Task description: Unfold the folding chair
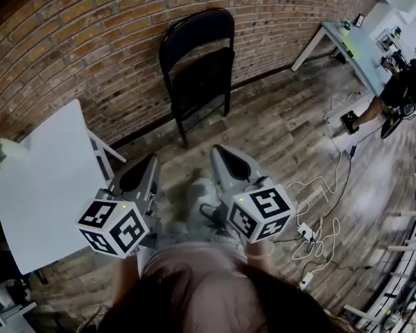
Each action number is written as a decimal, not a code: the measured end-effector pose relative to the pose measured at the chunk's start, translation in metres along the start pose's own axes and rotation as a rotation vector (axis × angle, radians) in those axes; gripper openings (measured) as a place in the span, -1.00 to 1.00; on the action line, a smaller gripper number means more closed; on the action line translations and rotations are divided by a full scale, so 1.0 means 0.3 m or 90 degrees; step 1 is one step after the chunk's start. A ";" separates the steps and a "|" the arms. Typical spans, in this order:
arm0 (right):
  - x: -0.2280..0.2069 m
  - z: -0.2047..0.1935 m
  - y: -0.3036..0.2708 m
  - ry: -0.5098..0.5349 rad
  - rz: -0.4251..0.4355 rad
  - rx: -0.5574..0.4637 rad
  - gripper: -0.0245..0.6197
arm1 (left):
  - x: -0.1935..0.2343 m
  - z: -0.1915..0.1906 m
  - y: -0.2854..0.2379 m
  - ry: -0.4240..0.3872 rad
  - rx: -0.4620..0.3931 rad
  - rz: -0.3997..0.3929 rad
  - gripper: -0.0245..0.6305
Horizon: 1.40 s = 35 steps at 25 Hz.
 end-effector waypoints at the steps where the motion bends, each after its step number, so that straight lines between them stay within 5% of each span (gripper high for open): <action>1: -0.020 -0.001 -0.018 -0.005 -0.001 0.003 -0.93 | 0.005 0.012 -0.024 0.001 0.001 0.001 -0.93; 25: -0.600 0.094 -0.462 -0.011 0.061 0.016 -0.93 | -0.008 0.303 -0.688 -0.019 0.012 0.012 -0.93; 35: -0.758 0.092 -0.572 -0.023 0.093 0.020 -0.93 | 0.057 0.386 -0.748 -0.007 -0.041 0.106 -0.93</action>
Point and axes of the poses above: the fingertips, and each gripper's own axes: y backward along the fingers, x to its left, z out of its top, the point moved 8 cm from there along y, backward along the fingers, and after that the axes turned 15 degrees about y, right-handed, at the moved point
